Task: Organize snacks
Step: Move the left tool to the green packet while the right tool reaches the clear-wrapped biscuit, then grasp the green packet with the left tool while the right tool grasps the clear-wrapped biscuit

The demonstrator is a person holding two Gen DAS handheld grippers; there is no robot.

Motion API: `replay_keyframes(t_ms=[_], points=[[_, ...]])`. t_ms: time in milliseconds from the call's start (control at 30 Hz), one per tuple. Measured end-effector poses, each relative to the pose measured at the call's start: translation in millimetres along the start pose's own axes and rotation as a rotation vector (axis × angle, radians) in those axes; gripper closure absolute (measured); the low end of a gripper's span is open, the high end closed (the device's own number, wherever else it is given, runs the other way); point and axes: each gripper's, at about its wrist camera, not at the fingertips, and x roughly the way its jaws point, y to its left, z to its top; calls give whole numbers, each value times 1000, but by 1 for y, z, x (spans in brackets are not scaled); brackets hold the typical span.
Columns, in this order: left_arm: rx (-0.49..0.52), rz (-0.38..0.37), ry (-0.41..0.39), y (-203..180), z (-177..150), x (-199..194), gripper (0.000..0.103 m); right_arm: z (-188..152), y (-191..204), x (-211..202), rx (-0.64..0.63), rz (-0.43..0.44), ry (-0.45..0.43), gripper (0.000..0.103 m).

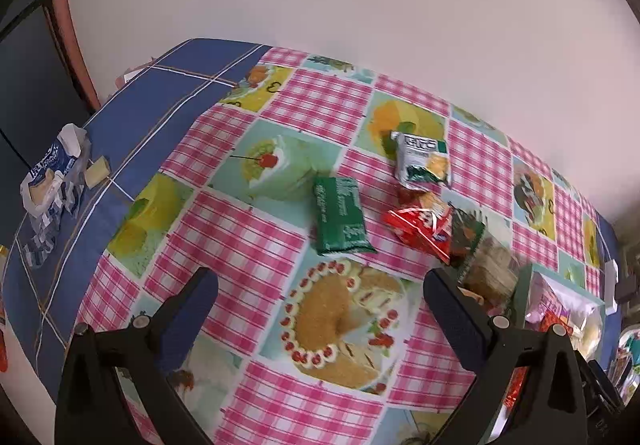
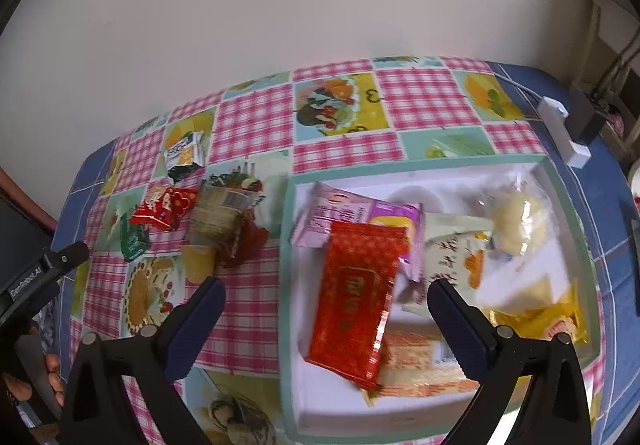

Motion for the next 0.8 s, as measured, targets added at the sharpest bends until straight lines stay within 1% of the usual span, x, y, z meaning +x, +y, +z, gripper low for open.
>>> replay_keyframes(t_ms=[200, 400, 567, 667, 733, 800], points=[[-24, -6, 11, 16, 10, 11, 1, 10, 25, 12, -19, 33, 16, 1], [-74, -26, 12, 36, 21, 20, 1, 24, 48, 20, -26, 78, 18, 1], [-120, -35, -19, 47, 30, 25, 1, 37, 62, 27, -27, 92, 20, 1], [-140, -48, -61, 51, 37, 27, 1, 44, 68, 36, -16, 93, 37, 1], [-137, -55, -61, 51, 42, 33, 1, 47, 72, 41, -24, 84, 41, 1], [-126, -45, -56, 50, 46, 40, 1, 50, 77, 46, -38, 75, 45, 1]])
